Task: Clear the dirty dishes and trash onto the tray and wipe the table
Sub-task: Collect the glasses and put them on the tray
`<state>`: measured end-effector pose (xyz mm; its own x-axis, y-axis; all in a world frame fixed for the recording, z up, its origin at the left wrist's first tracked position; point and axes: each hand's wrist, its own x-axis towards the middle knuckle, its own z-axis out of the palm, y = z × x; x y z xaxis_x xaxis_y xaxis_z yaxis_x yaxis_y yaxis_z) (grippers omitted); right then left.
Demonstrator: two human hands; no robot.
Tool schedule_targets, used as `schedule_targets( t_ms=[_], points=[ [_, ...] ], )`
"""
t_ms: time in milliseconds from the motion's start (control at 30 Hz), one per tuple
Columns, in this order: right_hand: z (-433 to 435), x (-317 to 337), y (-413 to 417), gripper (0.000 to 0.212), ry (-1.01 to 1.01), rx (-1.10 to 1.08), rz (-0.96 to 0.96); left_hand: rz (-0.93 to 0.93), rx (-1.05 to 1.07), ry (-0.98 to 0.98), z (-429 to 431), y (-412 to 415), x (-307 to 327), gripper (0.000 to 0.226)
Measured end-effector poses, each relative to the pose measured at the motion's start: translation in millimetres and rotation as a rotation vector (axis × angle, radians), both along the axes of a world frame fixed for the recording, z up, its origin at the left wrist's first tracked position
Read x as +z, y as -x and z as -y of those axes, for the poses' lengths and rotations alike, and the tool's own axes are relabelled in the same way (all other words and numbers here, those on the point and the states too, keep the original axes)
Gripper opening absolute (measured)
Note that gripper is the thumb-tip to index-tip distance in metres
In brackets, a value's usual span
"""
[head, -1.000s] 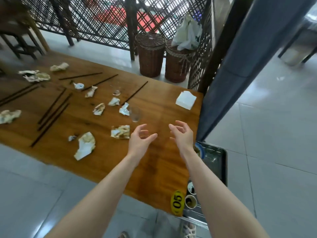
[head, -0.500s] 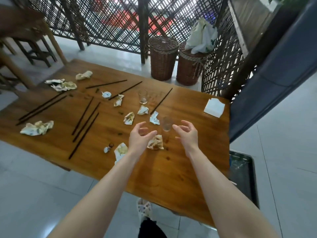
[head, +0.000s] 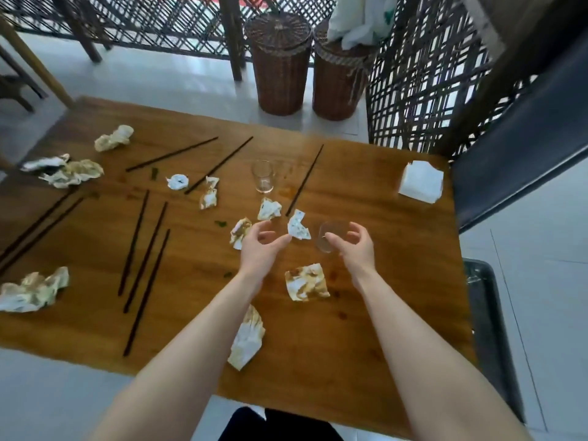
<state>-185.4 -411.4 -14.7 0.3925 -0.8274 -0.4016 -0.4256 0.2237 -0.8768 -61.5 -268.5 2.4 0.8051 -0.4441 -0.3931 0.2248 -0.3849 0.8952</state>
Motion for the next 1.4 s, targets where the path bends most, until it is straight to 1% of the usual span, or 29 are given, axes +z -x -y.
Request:
schedule_targets(
  t_ms=[167,300,433,500,600,733,867,967,1067,1233,1400],
  points=[
    [0,-13,-17,0.076,-0.019,-0.019,-0.021,-0.043,-0.027,-0.006,10,-32,-15,0.046],
    [-5,-24,-25,0.073,-0.001,-0.051,-0.060,-0.075,-0.054,-0.032,15,-55,-28,0.052],
    [-11,-29,-34,0.066,0.044,-0.150,-0.101,-0.100,-0.106,-0.055,21,-81,-36,0.054],
    [-11,-26,-42,0.068,0.048,-0.215,-0.077,-0.110,-0.133,-0.046,23,-95,-38,0.052],
    [-10,-17,-60,0.065,0.059,-0.268,-0.038,-0.116,-0.160,-0.007,29,-114,-38,0.051],
    [-9,-11,-86,0.060,0.061,-0.273,0.005,-0.084,-0.152,-0.016,42,-138,-41,0.061],
    [-7,-13,-103,0.058,0.063,-0.296,0.026,-0.023,-0.144,-0.033,61,-160,-48,0.082],
    [-3,-17,-110,0.058,0.036,-0.322,0.040,-0.003,-0.167,-0.040,76,-173,-53,0.089],
    [1,-19,-111,0.059,0.028,-0.333,0.049,0.001,-0.179,-0.013,83,-181,-57,0.085],
    [6,-22,-110,0.061,0.026,-0.356,0.042,0.011,-0.188,0.027,90,-184,-59,0.065],
    [7,-14,-102,0.059,0.031,-0.364,0.053,-0.005,-0.183,0.077,87,-176,-48,0.060]
  ],
)
